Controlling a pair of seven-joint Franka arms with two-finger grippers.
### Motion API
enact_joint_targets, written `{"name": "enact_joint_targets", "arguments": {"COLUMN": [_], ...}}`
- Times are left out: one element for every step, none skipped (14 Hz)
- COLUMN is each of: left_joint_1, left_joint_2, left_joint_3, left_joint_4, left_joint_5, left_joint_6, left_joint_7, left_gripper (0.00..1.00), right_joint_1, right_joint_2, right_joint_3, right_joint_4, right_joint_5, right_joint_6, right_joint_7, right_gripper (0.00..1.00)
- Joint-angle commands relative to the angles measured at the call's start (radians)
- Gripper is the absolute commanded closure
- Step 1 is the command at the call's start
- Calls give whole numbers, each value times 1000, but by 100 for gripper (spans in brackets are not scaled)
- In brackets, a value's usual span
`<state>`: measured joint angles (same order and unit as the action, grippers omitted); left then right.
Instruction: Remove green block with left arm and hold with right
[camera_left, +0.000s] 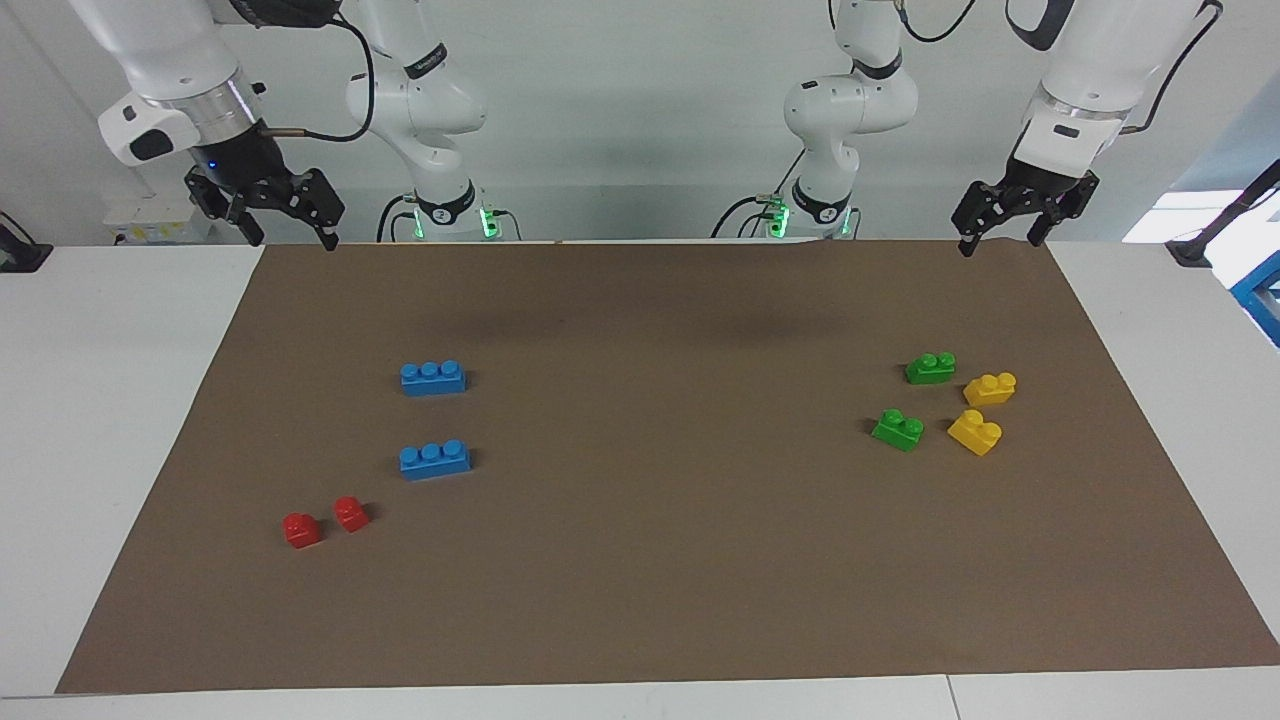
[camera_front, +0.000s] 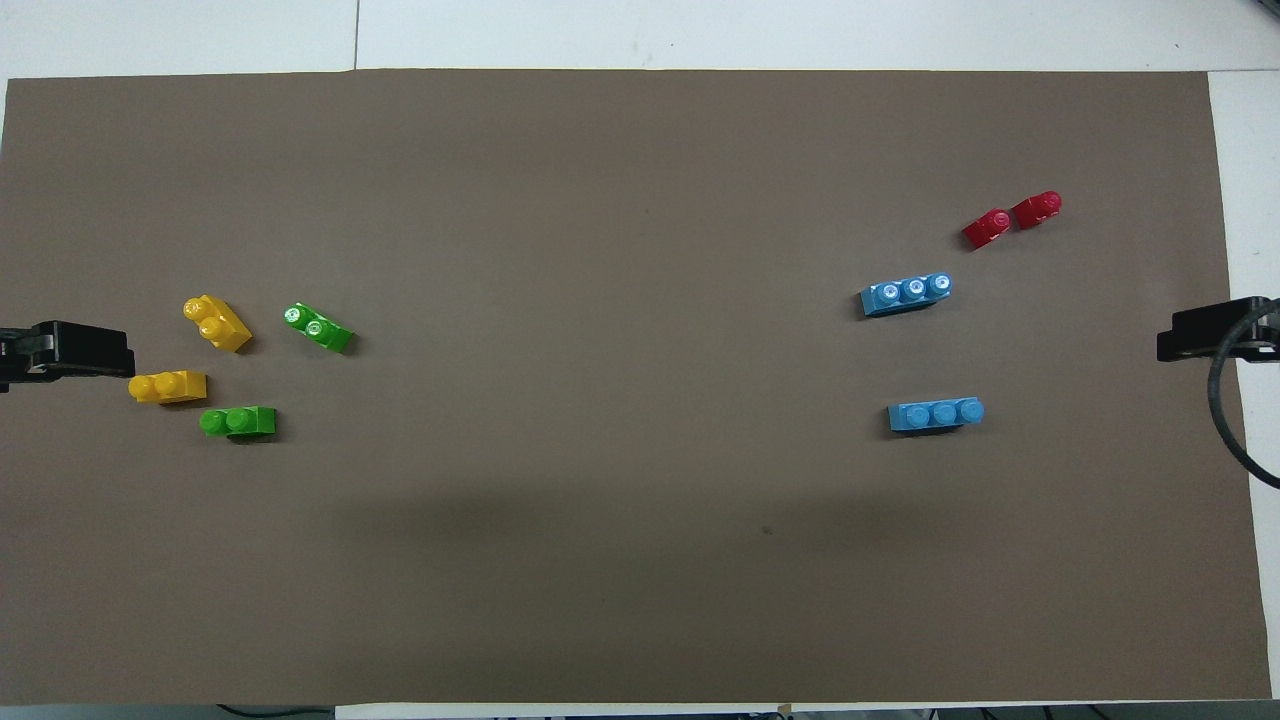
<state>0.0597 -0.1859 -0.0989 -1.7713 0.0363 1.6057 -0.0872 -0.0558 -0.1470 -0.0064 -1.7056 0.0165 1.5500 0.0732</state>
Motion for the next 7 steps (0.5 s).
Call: {"name": "enact_joint_targets", "arguments": {"left_joint_1": [-4,-6,-12,-14,-21,-30,-34], "left_joint_2": [32,57,74,94,112,115,115], "left_joint_3": [10,15,15,15,15,22,39], "left_joint_4": [82,84,101,124,128,128,127], "left_joint_5": [-27,-30,-32,-30,-32,-30,-32], "left_joint_6": [-88,-90,-90,-93,-87,-79,-72], "left_joint_7": [3,1,0,0,-2,-2,0], "left_gripper": [0,0,0,0,0,0,0], "right_joint_1": [-10,-10,-10,-10,-12,-12,-12], "right_joint_2": [6,4,6,6,6,6,4], "right_joint_3": [6,6,5,5,5,5,5], "right_joint_4": [1,1,3,3,3,1,0], "right_joint_5": [-16,-18,-20,-23,-26,-26,-26], "right_joint_6": [-8,-8,-8,-5,-4,-4,-4], "right_joint_7": [-20,-18,-16,-16,-16,-15,-15], "right_gripper": [0,0,0,0,0,0,0]}}
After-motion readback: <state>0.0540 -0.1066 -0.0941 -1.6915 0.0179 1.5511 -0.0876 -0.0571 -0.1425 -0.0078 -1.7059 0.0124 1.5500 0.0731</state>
